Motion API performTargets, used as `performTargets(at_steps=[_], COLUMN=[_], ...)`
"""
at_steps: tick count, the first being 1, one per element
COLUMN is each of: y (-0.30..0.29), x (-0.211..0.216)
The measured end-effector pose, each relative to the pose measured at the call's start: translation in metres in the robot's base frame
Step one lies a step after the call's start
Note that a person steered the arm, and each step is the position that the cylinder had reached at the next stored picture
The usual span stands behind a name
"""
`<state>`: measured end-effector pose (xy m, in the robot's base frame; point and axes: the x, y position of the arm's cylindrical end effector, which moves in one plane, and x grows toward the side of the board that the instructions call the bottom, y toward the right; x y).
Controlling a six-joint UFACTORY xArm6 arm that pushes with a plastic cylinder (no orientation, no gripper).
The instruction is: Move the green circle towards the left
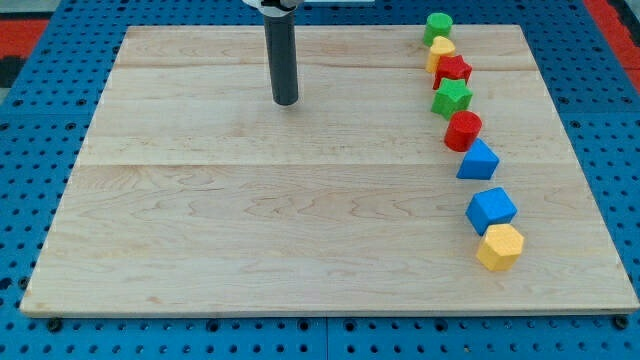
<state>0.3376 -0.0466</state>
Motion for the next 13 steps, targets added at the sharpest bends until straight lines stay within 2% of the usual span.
performTargets(at_steps=[1,2,3,4,7,8,10,11,12,13], y=[0.000,0.011,0.046,0.061,0.105,0.099,0.107,0.150,0.293,0.392], x=[0.000,-0.021,-0.112,-0.145,-0.132,-0.009,0.274,0.280,0.244,0.205])
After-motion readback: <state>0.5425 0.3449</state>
